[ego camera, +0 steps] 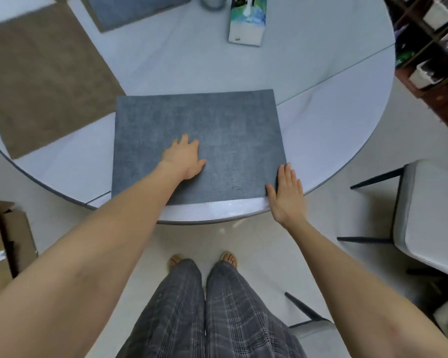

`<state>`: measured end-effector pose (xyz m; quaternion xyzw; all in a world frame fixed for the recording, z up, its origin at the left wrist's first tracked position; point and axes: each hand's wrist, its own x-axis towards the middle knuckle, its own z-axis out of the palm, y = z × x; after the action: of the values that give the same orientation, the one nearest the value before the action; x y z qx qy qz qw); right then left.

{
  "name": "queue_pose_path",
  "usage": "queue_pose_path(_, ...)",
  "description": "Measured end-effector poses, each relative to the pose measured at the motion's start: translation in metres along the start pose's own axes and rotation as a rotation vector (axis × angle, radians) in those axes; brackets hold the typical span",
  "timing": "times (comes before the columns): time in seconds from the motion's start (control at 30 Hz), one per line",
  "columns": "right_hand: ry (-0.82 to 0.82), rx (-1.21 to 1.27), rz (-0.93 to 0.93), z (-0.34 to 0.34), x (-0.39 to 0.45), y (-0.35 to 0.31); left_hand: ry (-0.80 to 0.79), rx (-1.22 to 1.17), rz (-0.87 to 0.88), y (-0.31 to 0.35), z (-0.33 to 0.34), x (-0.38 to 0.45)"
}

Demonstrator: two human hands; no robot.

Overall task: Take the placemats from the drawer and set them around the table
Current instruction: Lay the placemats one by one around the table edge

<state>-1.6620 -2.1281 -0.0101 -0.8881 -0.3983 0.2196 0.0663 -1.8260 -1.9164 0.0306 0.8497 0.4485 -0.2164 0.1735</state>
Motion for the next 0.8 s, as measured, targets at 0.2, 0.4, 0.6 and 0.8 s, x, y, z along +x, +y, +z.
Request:
queue_pose_path(0.2, 0.013, -0.027, -0.169, -0.069, 0.038, -0.073, 0.018, 0.034, 0.025, -0.027, -0.085, -0.010)
queue_pose_path(0.4, -0.099, 0.030, -0.390, -0.134, 0.092, -0.176, 0.147, -0.020, -0.037, -0.087, -0.165, -0.020)
queue_pose_path(0.6, -0.072, -0.058, -0.434, -0.140, 0.151, -0.275, 0.203, -0.093, -0.069, -0.173, -0.203, 0.012)
queue_pose_path(0.8, -0.067, -0.088, -0.418, -0.100, 0.224, -0.395, 0.149, -0.192, -0.106, -0.269, -0.213, 0.084)
